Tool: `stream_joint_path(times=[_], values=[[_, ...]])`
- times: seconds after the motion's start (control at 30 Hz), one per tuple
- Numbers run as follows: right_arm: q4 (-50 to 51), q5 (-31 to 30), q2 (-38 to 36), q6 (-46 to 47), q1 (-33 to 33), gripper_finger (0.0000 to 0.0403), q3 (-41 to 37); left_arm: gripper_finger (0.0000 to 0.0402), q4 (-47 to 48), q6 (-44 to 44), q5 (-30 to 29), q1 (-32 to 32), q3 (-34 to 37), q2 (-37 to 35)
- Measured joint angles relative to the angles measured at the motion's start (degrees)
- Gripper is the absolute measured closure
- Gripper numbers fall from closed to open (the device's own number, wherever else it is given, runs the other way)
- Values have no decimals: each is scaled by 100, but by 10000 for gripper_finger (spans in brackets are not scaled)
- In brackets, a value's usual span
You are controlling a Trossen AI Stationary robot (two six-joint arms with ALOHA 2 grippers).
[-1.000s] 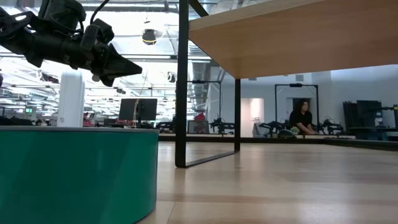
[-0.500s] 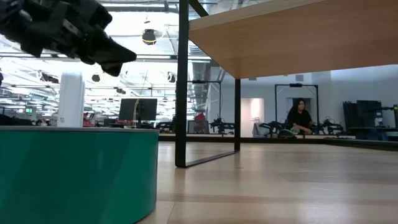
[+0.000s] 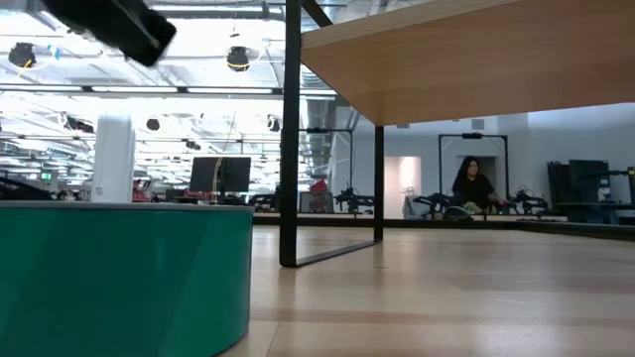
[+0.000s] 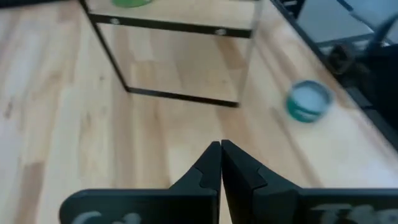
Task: Pick and place cans onto a shelf
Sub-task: Put the canned cherries on the shelf
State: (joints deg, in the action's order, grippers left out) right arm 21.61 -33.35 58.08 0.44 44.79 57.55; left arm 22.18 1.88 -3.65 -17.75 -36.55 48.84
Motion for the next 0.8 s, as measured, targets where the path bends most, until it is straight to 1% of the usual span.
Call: stream_joint_path(times=[0.1,0.2,0.27,0.37,0.5,0.6,0.7,0.8], values=[[-106,-10,-295,-417,16,402,-141,401,780,593,-239,-635,-483,89],[-113,-117,-434,-624,21,401,-218,398,1535,1457,-459,-1265,-917,391],[-136,-151,-503,-737,20,401,-350,387,2018,2060,-639,-1645,-1217,696],[-360,-191,-550,-760,-9,402,-662,362,2740,2861,-646,-2164,-1668,1299],[-1039,-183,-534,-856,-3,400,-1145,323,3168,3613,-294,-2723,-2346,2124],[-1476,-172,-532,-990,28,400,-1446,298,3335,4176,93,-3025,-2817,2712],[-1704,-156,-527,-1026,27,400,-1609,282,3556,4688,412,-3291,-3169,3234],[-1977,-169,-531,-1176,23,399,-1768,274,3647,4955,640,-3533,-3360,3662]])
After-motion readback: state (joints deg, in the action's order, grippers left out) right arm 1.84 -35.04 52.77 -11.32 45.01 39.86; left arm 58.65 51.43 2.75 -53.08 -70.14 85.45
